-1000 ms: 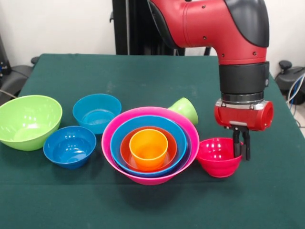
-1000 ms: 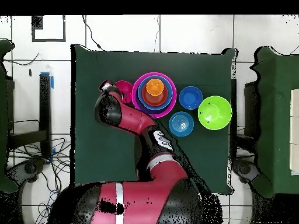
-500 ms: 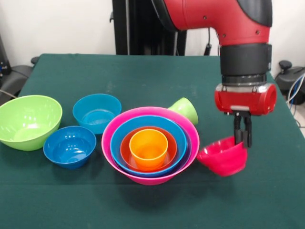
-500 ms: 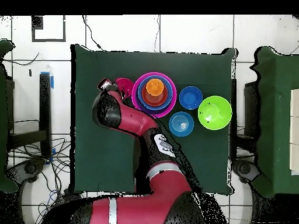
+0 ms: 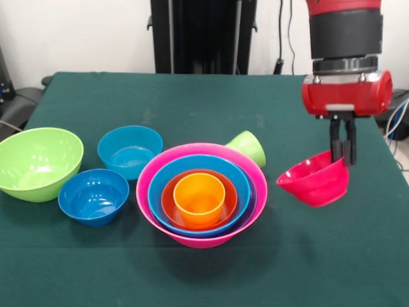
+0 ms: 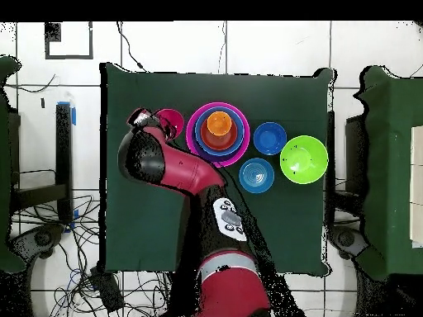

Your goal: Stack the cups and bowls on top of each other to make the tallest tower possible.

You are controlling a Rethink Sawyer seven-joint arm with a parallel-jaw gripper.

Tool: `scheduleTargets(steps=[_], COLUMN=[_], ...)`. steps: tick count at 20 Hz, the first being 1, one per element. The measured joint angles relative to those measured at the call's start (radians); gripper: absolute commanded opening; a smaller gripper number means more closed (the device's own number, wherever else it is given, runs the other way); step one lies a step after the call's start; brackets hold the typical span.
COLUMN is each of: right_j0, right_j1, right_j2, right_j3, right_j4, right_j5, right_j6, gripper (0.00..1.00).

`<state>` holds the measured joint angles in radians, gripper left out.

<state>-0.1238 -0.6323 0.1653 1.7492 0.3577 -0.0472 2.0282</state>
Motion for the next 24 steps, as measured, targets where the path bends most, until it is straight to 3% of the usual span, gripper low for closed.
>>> scheduleTargets(steps=[6, 12, 24], right_j0=[0.003, 0.012, -0.052], right_j1=[-0.043, -0.087, -0.142], right_j2=[-0.01, -0.058, -0.113], right_j3=[0.005, 0.005, 0.005], right_j4=[0.0, -0.001, -0.043], right_j5=[0.045, 0.151, 0.297], right_j6=[0.0, 0.0, 0.0], gripper=[0.0, 0.0, 0.0])
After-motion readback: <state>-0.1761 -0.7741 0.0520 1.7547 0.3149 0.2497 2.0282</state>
